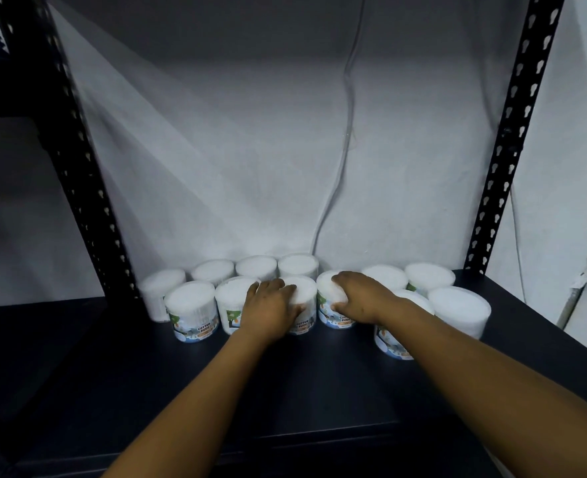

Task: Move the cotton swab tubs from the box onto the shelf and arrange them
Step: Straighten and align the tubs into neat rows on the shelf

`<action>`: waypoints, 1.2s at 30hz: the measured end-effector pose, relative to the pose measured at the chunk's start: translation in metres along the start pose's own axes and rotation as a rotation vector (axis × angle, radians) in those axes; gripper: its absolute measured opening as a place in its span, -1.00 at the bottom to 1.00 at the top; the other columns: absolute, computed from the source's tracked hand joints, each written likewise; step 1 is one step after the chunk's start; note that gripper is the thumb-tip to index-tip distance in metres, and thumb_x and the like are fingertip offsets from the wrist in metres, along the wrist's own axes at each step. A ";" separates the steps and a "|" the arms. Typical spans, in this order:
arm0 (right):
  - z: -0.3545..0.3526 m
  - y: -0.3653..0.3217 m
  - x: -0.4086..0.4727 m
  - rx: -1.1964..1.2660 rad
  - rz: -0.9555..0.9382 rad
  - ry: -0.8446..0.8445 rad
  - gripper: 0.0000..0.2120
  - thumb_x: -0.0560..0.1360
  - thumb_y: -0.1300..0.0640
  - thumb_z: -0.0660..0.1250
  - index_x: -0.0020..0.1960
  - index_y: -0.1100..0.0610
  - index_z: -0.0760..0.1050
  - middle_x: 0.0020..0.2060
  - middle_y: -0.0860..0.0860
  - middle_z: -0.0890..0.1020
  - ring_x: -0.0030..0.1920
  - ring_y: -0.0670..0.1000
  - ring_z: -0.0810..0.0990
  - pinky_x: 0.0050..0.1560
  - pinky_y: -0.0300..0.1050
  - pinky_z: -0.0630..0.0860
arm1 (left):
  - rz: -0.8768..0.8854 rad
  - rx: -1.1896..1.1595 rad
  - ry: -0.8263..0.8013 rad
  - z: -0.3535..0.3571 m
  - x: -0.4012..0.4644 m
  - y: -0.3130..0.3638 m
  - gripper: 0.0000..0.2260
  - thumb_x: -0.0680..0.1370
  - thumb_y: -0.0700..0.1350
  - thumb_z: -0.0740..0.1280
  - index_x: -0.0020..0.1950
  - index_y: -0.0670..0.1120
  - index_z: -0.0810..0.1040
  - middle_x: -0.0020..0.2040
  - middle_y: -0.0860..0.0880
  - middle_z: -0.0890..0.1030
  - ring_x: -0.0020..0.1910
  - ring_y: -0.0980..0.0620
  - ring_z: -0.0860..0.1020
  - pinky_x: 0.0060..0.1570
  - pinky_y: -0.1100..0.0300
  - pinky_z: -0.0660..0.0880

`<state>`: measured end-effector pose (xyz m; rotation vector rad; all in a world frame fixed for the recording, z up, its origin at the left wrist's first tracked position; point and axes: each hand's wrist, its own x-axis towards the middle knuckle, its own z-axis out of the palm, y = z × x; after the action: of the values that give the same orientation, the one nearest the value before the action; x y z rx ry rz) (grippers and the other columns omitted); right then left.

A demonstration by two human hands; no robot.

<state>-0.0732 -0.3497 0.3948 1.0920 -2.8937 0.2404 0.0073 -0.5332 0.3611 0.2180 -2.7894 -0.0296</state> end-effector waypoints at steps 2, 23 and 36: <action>0.000 0.001 0.000 0.007 0.000 0.000 -0.40 0.53 -0.04 0.29 0.47 0.15 0.21 0.45 0.09 0.31 0.42 0.10 0.30 0.38 -0.09 0.26 | -0.002 -0.014 -0.009 0.000 0.000 -0.001 -0.56 0.57 0.15 0.19 0.42 0.04 0.36 0.40 -0.02 0.38 0.38 -0.05 0.33 0.43 0.00 0.13; 0.000 0.000 0.001 0.021 0.002 0.004 -0.40 0.54 -0.04 0.28 0.49 0.13 0.19 0.46 0.07 0.30 0.42 0.09 0.29 0.38 -0.08 0.25 | 0.002 -0.032 -0.005 0.000 0.000 -0.006 -0.55 0.57 0.16 0.19 0.42 0.03 0.37 0.40 -0.05 0.38 0.35 -0.07 0.33 0.37 0.05 0.18; -0.002 0.001 0.002 0.022 0.011 -0.032 -0.38 0.54 -0.05 0.27 0.51 0.09 0.15 0.50 0.04 0.23 0.47 0.07 0.24 0.42 -0.10 0.20 | -0.015 -0.065 -0.019 0.000 0.001 -0.006 -0.54 0.57 0.17 0.20 0.43 0.02 0.36 0.44 -0.04 0.37 0.40 -0.04 0.31 0.41 0.06 0.15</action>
<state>-0.0759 -0.3498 0.3968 1.0944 -2.9328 0.2574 0.0073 -0.5388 0.3609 0.2229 -2.8005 -0.1267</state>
